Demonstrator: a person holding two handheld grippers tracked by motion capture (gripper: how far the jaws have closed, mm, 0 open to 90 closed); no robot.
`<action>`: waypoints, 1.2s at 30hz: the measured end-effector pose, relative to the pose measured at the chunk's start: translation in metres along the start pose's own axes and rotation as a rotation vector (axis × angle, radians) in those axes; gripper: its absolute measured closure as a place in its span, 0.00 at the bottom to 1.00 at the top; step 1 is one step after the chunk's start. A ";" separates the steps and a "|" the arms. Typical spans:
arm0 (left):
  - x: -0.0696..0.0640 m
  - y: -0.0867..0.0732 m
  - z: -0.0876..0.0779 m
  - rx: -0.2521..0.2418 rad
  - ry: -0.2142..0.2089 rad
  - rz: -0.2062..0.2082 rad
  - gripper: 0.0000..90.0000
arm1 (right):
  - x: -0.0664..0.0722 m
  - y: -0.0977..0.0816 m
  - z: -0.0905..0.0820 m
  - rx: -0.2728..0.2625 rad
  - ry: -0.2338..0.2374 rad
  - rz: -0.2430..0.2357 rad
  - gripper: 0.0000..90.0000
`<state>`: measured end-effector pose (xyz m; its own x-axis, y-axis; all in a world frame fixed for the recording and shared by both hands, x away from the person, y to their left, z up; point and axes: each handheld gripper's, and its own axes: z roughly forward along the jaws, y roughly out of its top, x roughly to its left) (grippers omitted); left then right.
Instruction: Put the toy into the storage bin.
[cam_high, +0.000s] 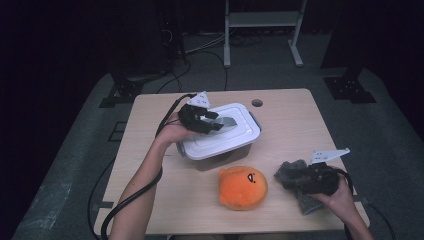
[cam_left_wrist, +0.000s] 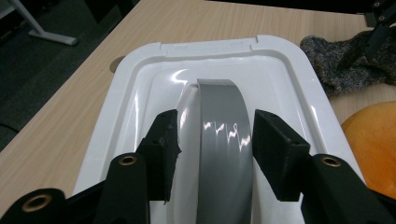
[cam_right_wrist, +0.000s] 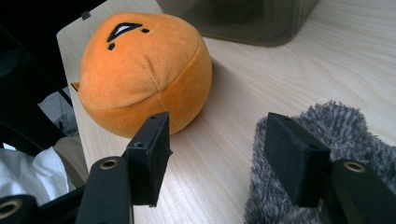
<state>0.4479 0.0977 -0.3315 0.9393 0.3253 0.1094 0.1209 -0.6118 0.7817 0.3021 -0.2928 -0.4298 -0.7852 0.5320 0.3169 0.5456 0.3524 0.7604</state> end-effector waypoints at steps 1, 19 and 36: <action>0.000 0.001 0.000 -0.003 0.001 0.002 0.56 | 0.000 0.000 0.000 0.001 0.000 -0.001 0.44; -0.003 0.010 0.009 0.059 0.019 0.043 0.74 | 0.000 0.000 0.001 0.000 0.008 -0.003 0.44; -0.003 0.015 -0.025 0.047 0.063 0.040 0.74 | -0.001 -0.001 0.000 -0.005 0.006 0.002 0.44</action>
<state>0.4391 0.1053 -0.3046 0.9216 0.3441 0.1797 0.1002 -0.6582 0.7461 0.3024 -0.2934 -0.4307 -0.7860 0.5282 0.3213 0.5454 0.3475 0.7628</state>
